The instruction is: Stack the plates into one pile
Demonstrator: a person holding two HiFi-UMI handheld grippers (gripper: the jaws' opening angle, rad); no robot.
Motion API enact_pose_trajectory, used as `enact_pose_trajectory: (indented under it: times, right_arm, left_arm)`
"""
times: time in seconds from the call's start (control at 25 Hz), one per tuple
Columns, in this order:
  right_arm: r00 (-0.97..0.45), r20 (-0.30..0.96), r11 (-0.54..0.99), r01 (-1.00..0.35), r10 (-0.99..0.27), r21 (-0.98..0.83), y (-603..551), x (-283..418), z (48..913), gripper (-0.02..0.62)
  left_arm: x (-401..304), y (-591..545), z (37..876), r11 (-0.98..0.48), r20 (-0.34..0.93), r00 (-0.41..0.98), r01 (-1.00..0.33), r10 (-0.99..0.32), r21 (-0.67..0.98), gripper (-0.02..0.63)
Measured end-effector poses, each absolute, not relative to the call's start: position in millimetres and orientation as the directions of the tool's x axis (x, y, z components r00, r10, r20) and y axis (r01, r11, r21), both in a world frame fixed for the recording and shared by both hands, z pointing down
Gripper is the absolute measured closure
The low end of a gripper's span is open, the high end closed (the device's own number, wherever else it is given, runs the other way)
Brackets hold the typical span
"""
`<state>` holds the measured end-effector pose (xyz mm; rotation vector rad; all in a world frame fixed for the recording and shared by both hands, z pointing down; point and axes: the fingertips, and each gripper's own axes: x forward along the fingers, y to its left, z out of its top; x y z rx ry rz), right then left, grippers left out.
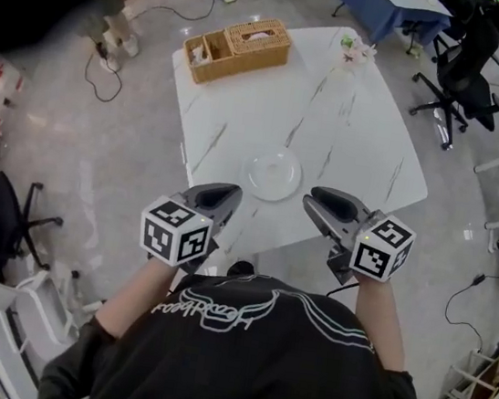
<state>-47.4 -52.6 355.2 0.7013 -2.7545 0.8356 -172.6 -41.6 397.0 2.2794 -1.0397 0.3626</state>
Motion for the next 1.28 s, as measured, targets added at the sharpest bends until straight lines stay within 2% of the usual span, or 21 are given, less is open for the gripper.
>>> enact_pose_trajectory:
  times: [0.08,0.24,0.4,0.6,1.08,1.28]
  right_arm:
    - [-0.884,0.226,0.751,-0.467,-0.409,-0.467,-41,-38,329,0.526]
    - [-0.902,0.147,0.795,-0.429,-0.407,-0.429,-6,-28,291,0.561]
    - [-0.917,0.085,0.838,-0.39,-0.389,-0.381,31,-26,255,0.566]
    - [-0.93,0.0,0.861,-0.341,-0.368,-0.378,60,-15,232,0.566]
    - [-0.915,-0.017,0.864,-0.374,-0.403,-0.336,93,3,229,0.569]
    - [-0.913,0.017,0.86,-0.391,-0.408,-0.327,101,6,239,0.569]
  left_arm:
    - [-157,-29,372,-0.552,0.431,0.687,-0.727,-0.586,0.408,0.572]
    - [-126,0,322,-0.625,0.347,0.726,-0.687,-0.593,0.369,0.572]
    - [-102,27,278,-0.679,0.232,0.771,-0.634,-0.593,0.371,0.572]
    - [-87,56,257,-0.705,0.2,0.775,-0.629,-0.599,0.328,0.572]
    - [-81,97,241,-0.696,0.167,0.751,-0.656,-0.638,0.292,0.572]
    - [-81,107,252,-0.705,0.182,0.755,-0.654,-0.63,0.272,0.572]
